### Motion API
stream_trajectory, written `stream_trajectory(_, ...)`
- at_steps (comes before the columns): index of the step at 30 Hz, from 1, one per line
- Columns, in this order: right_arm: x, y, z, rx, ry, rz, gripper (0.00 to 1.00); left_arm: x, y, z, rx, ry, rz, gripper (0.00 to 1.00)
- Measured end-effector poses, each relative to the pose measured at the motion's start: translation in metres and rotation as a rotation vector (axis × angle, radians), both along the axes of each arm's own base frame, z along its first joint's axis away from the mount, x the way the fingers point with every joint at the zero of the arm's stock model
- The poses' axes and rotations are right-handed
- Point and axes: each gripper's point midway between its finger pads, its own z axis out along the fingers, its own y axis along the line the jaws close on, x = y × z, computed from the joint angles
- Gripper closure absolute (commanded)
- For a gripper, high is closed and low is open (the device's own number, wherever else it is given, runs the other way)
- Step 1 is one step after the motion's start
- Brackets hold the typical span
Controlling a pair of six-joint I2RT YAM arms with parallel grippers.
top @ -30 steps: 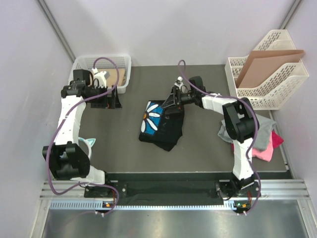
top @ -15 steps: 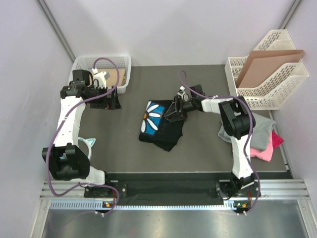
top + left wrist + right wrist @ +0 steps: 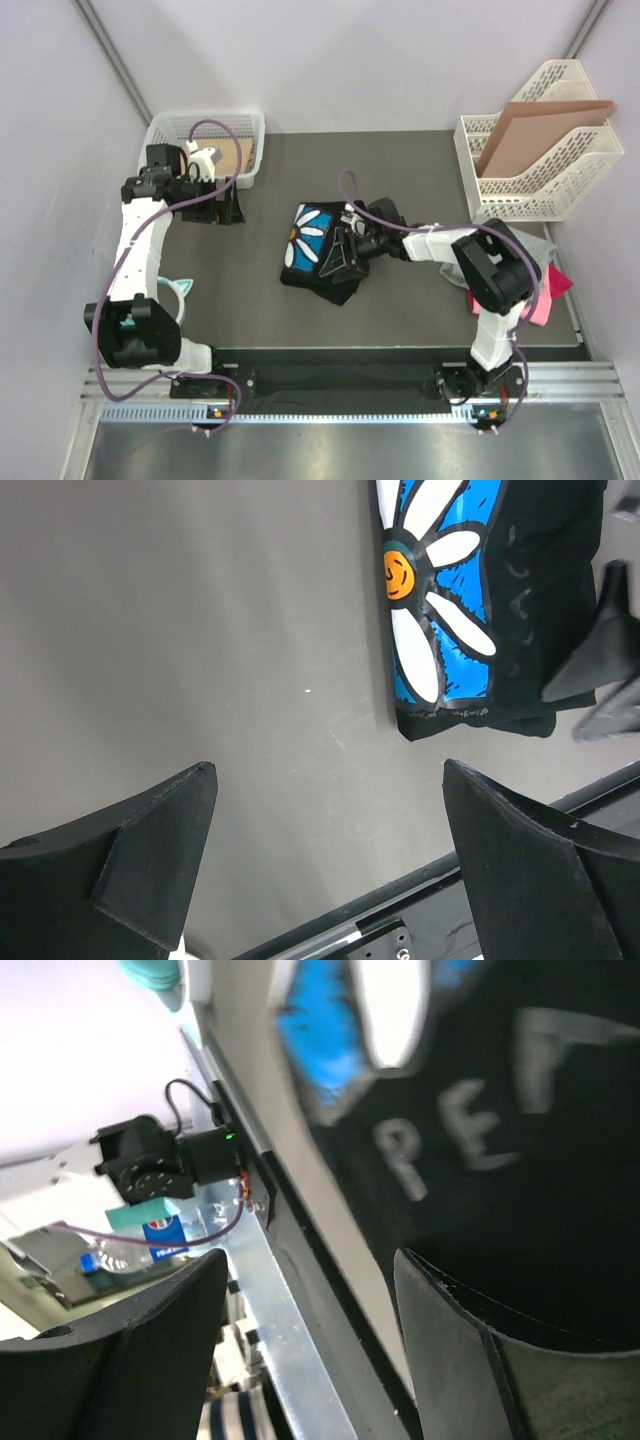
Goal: Fold and stack the t-shirts
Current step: Smooth out wrinkles on the folded tshirt
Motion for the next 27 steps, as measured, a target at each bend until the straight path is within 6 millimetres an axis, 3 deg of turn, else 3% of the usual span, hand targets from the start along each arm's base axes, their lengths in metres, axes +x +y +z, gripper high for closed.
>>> stream_trajectory(5,-0.002,0.0,-0.035,-0.029,0.088,-0.01,0.32,-0.001,0.001,-0.001,0.009,-0.003,-0.005,0.01)
stream_trajectory(11,0.005,-0.008,-0.032,-0.026,0.082,-0.015,0.23,-0.002,0.003,-0.001,0.024,-0.006,-0.014,0.01)
stream_trajectory(13,0.017,-0.024,-0.027,-0.036,0.062,-0.063,0.23,-0.002,0.003,-0.002,0.027,-0.007,-0.018,0.01)
stream_trajectory(17,0.064,-0.084,-0.012,-0.058,-0.009,-0.25,0.23,-0.003,0.001,-0.001,0.015,-0.008,-0.027,0.01)
stream_trajectory(20,0.091,-0.122,-0.014,-0.1,-0.043,-0.37,0.24,-0.003,-0.005,0.0,-0.005,-0.009,-0.045,0.01)
stream_trajectory(22,0.095,-0.132,-0.022,-0.134,-0.044,-0.398,0.24,-0.004,-0.008,0.001,-0.011,-0.009,-0.054,0.01)
stream_trajectory(27,0.09,-0.128,-0.047,-0.154,0.022,-0.367,0.24,-0.004,-0.011,0.001,-0.015,-0.012,-0.07,0.01)
